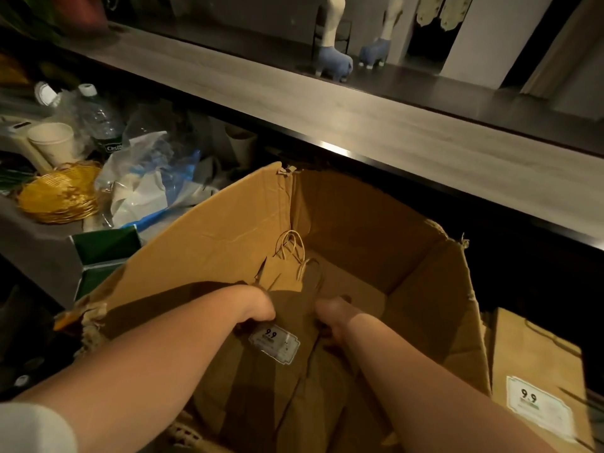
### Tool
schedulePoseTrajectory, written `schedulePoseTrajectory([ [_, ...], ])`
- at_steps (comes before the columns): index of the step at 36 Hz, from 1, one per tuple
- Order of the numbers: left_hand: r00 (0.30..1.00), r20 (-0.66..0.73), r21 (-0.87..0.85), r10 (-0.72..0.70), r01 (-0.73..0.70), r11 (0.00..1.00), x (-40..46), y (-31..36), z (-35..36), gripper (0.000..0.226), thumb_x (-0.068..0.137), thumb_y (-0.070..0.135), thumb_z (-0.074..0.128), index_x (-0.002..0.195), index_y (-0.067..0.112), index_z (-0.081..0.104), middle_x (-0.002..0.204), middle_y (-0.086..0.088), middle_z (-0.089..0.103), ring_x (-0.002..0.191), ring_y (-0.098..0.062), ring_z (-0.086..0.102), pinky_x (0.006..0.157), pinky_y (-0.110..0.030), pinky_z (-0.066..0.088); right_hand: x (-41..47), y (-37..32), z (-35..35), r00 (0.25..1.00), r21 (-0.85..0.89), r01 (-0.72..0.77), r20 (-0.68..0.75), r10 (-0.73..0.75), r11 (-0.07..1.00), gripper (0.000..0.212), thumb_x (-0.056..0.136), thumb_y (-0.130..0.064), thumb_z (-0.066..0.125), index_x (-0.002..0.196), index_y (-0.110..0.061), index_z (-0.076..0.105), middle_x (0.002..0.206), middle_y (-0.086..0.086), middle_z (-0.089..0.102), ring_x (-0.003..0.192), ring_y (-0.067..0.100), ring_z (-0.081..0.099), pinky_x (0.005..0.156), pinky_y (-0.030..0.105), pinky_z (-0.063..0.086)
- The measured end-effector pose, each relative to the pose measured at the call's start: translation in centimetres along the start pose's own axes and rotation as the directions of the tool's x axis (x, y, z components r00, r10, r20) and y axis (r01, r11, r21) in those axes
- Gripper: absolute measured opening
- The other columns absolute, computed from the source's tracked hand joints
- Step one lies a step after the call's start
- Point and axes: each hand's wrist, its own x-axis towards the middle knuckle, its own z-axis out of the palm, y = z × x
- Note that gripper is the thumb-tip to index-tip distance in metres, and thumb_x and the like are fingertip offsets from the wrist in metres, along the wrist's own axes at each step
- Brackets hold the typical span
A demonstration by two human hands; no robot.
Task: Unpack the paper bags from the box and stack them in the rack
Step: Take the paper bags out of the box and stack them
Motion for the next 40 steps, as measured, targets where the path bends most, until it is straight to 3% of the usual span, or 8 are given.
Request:
schedulePoseTrajectory([
  [5,1.000,-0.004,-0.167,-0.001,0.000,0.986,1.7,-0.4,-0.1,0.041,0.094,0.021,0.056,0.132,0.009,0.046,0.123,-0.012,0.055,0.111,-0.024,0.055,0.094,-0.034,0.050,0.8,-0.1,-0.6,0.998,0.073,-0.018,0.054,0.014,0.997,0.034,0.097,-0.016,0.052,0.130,-0.010,0.048,0.119,0.010,0.050,0.106,0.026,0.050,0.081,0.033,0.050],
  [11,0.986,0.134,-0.452,0.094,-0.023,0.892,2.0,-0.6,-1.4,0.066,0.088,0.006,0.067,0.145,0.021,0.038,0.153,-0.015,0.032,0.141,-0.032,0.029,0.111,-0.046,0.034,1.1,-0.4,-1.7,0.998,0.054,0.010,0.055,-0.013,0.998,0.031,0.092,-0.014,0.062,0.121,-0.011,0.051,0.098,0.008,0.052,0.090,0.022,0.052,0.094,0.035,0.050],
  [15,0.972,0.145,-0.504,0.186,-0.089,0.859,1.7,-1.1,-2.0,0.047,0.087,0.007,0.068,0.129,0.023,0.054,0.137,-0.007,0.053,0.131,-0.027,0.042,0.109,-0.049,0.037,0.7,-1.4,-1.9,0.999,0.089,0.044,0.027,-0.047,0.995,0.048,0.085,-0.016,0.069,0.129,-0.012,0.051,0.106,0.012,0.060,0.091,0.027,0.060,0.071,0.035,0.054],
  [23,0.906,-0.093,-0.488,0.412,-0.402,0.775,-0.9,-1.4,-6.0,0.043,0.081,0.024,0.077,0.120,0.029,0.061,0.116,0.009,0.068,0.115,-0.016,0.056,0.103,-0.042,0.041,-4.3,-5.6,-4.1,0.945,0.447,0.324,-0.109,-0.309,0.834,0.044,0.082,-0.001,0.067,0.121,-0.012,0.052,0.101,0.013,0.062,0.088,0.029,0.063,0.071,0.039,0.056],
  [28,0.848,-0.334,-0.506,0.412,-0.530,0.681,-0.1,-1.1,-6.4,0.054,0.072,0.017,0.081,0.121,0.024,0.061,0.112,-0.002,0.068,0.108,-0.027,0.060,0.099,-0.045,0.048,-8.3,-6.0,-4.8,0.806,0.247,0.593,-0.186,-0.563,0.767,0.022,0.084,0.000,0.063,0.100,-0.015,0.062,0.099,0.008,0.066,0.094,0.025,0.062,0.078,0.034,0.053],
  [35,0.892,-0.209,-0.371,0.401,-0.452,0.811,1.1,-1.5,-4.6,0.061,0.065,0.027,0.085,0.120,0.025,0.057,0.110,0.001,0.066,0.104,-0.019,0.060,0.100,-0.043,0.047,-5.5,-3.5,-5.0,0.907,0.113,0.415,-0.134,-0.400,0.903,0.052,0.082,0.007,0.064,0.125,-0.020,0.052,0.116,0.004,0.059,0.107,0.021,0.056,0.076,0.026,0.050],
  [38,0.894,-0.222,-0.387,0.390,-0.448,0.806,1.0,-1.4,-4.5,0.054,0.069,0.026,0.084,0.115,0.025,0.056,0.110,0.001,0.064,0.103,-0.019,0.059,0.098,-0.041,0.049,-5.2,-3.1,-5.5,0.921,0.063,0.358,-0.185,-0.342,0.931,0.039,0.083,0.007,0.063,0.113,-0.018,0.059,0.115,0.006,0.059,0.093,0.016,0.057,0.051,0.017,0.043],
  [40,0.895,-0.225,-0.389,0.386,-0.446,0.806,1.2,-1.3,-4.3,0.047,0.074,0.024,0.081,0.113,0.027,0.056,0.107,0.002,0.064,0.100,-0.018,0.059,0.094,-0.040,0.052,-5.2,-2.8,-5.6,0.932,0.024,0.326,-0.177,-0.317,0.945,0.035,0.084,0.006,0.064,0.110,-0.018,0.060,0.116,0.006,0.058,0.090,0.014,0.055,0.053,0.018,0.042],
])
